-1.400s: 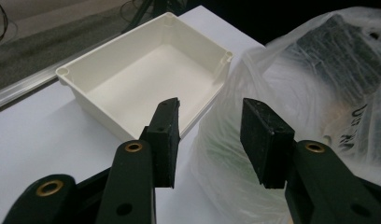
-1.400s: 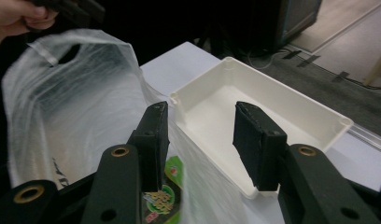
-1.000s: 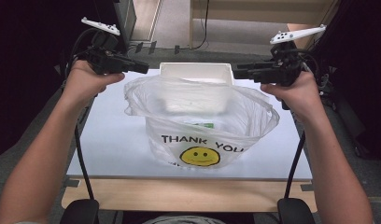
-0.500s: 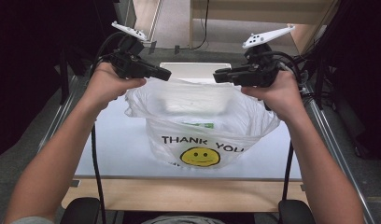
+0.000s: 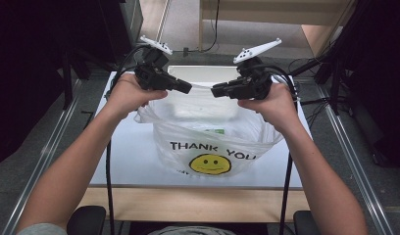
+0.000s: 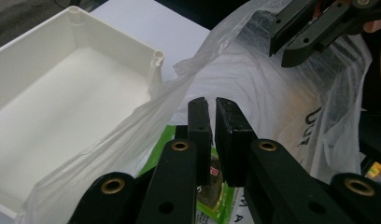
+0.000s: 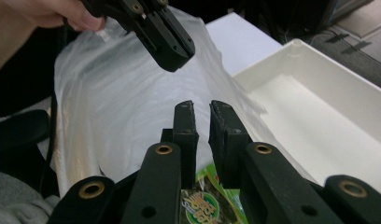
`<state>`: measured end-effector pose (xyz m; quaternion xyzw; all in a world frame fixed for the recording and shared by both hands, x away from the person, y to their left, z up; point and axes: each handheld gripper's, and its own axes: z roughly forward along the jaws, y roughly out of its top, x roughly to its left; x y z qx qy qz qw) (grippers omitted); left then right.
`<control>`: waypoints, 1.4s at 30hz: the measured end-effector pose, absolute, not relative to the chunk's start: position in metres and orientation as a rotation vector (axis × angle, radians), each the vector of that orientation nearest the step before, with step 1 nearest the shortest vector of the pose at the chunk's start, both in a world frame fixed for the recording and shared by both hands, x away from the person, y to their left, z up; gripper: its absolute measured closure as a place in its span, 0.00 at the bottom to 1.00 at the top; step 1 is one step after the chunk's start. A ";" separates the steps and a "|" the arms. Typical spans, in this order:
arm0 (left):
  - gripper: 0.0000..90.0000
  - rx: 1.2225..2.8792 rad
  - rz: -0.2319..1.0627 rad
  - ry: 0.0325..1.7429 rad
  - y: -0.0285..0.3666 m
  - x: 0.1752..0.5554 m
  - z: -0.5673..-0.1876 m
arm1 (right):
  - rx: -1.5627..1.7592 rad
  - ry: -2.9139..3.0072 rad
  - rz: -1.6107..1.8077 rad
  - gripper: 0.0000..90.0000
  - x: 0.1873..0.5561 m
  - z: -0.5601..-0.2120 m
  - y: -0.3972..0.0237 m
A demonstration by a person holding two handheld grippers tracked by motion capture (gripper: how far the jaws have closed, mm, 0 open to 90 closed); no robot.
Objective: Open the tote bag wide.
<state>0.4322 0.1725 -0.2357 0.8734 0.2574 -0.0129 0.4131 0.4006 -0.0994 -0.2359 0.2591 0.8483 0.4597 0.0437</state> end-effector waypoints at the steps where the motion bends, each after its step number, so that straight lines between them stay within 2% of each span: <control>1: 0.97 2.200 -0.028 0.650 0.171 0.432 -0.238 | 0.797 2.601 1.366 0.91 0.403 -0.240 -0.099; 7: 0.96 2.238 -0.046 0.677 0.166 0.435 -0.257 | 0.807 2.619 1.348 0.93 0.406 -0.249 -0.098; 20: 0.96 2.297 -0.084 0.754 0.171 0.436 -0.299 | 0.890 2.662 1.287 0.94 0.415 -0.294 -0.099; 42: 0.97 2.284 -0.142 0.833 0.186 0.428 -0.349 | 0.995 2.697 1.263 0.97 0.417 -0.347 -0.104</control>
